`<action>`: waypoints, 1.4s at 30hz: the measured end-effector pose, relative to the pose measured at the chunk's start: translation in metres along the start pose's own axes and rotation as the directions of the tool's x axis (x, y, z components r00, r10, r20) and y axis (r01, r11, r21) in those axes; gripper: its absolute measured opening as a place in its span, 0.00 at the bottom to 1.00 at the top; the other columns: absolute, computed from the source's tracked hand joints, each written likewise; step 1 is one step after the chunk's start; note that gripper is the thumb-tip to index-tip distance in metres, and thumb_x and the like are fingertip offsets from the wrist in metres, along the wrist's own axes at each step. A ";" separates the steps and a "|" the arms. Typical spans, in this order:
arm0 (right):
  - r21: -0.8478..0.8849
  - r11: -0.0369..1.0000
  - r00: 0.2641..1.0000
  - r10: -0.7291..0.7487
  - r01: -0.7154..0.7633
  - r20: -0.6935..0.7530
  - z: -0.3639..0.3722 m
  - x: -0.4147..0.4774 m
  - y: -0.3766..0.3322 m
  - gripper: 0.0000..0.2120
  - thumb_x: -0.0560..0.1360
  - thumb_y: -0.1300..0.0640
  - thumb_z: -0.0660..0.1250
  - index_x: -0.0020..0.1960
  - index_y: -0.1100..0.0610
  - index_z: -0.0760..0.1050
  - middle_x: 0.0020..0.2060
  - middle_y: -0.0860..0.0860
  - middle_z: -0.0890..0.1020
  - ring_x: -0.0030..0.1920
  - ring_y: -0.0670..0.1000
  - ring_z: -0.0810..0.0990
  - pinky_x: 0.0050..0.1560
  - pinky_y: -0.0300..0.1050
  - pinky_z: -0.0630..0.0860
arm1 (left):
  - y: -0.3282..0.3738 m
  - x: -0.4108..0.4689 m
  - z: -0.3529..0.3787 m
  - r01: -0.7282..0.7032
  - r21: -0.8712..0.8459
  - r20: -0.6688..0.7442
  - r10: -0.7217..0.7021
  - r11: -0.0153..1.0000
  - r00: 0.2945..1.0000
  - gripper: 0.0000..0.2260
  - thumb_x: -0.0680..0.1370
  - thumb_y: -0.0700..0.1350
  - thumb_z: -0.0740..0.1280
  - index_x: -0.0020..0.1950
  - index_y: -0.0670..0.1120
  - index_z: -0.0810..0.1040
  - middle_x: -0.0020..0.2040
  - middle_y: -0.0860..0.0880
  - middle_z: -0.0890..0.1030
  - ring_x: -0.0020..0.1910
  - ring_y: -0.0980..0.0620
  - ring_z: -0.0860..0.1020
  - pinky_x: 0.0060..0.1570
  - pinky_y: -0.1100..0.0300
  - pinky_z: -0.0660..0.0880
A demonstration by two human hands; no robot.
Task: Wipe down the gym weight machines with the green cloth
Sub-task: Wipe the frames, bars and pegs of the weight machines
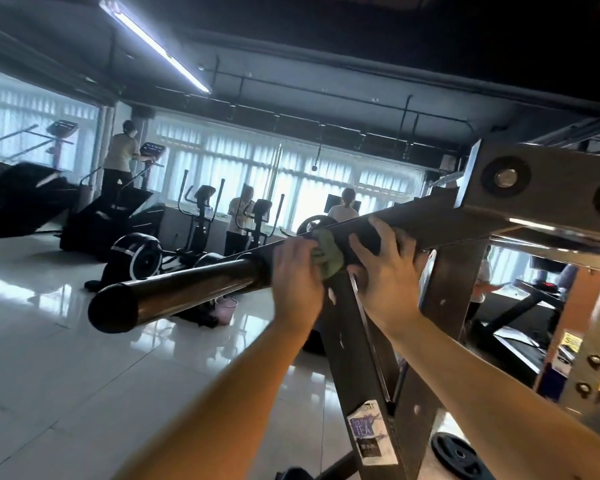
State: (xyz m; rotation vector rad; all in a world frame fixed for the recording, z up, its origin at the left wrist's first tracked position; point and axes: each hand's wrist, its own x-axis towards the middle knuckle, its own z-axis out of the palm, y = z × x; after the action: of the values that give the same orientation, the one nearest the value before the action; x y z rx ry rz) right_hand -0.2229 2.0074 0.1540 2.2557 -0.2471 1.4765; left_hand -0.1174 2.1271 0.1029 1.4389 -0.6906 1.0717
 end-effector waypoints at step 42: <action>0.707 0.320 0.768 0.387 -0.630 0.509 -0.056 -0.128 0.104 0.26 0.79 0.74 0.64 0.66 0.48 0.79 0.52 0.45 0.87 0.55 0.45 0.84 0.56 0.44 0.78 | 0.110 -0.087 0.065 -0.092 -0.281 0.314 0.183 0.955 0.932 0.16 0.72 0.32 0.74 0.58 0.42 0.81 0.60 0.52 0.69 0.60 0.49 0.73 0.58 0.55 0.80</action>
State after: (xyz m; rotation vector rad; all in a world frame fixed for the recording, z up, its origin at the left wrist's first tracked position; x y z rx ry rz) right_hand -0.3613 1.9284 0.0842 3.4638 -0.4150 1.9069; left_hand -0.2360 2.0309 0.0769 1.3686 -1.1529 0.8072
